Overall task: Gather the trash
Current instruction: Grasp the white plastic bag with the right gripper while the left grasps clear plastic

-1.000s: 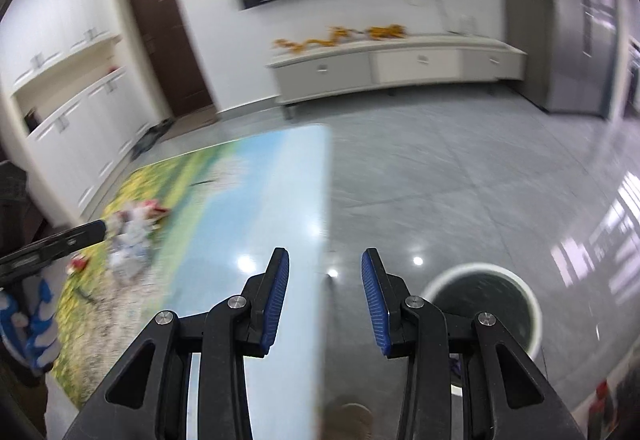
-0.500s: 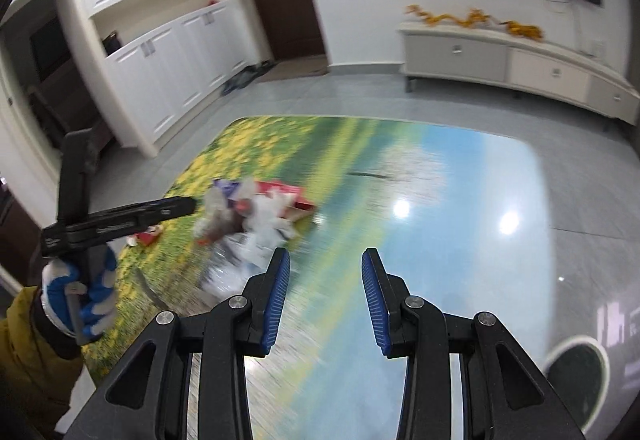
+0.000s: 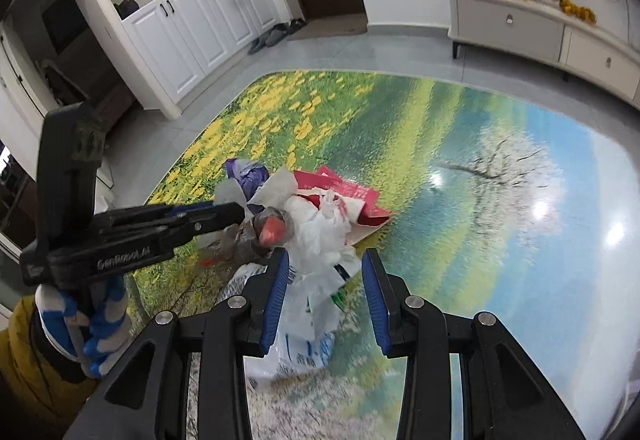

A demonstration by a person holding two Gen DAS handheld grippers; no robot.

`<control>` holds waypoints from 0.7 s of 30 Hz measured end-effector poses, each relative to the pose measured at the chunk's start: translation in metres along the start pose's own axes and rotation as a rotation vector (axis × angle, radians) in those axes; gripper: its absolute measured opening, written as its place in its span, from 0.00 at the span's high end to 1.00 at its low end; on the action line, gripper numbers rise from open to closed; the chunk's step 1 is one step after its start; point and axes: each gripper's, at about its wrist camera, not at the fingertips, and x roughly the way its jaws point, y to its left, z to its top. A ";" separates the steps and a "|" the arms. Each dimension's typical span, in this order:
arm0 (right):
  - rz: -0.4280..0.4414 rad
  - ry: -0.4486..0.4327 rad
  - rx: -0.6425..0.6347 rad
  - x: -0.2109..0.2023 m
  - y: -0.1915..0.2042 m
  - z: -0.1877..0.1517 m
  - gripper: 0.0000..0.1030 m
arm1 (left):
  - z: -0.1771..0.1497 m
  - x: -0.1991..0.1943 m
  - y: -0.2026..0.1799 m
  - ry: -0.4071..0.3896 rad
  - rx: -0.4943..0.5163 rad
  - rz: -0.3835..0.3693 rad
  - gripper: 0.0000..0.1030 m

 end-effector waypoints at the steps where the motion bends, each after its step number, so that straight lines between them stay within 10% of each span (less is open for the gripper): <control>1: 0.011 -0.005 -0.001 -0.001 0.000 0.000 0.89 | 0.000 -0.001 -0.001 -0.006 0.004 -0.004 0.94; 21: 0.035 -0.130 -0.066 -0.103 0.032 -0.050 0.95 | -0.033 -0.108 -0.038 -0.169 0.031 -0.069 0.96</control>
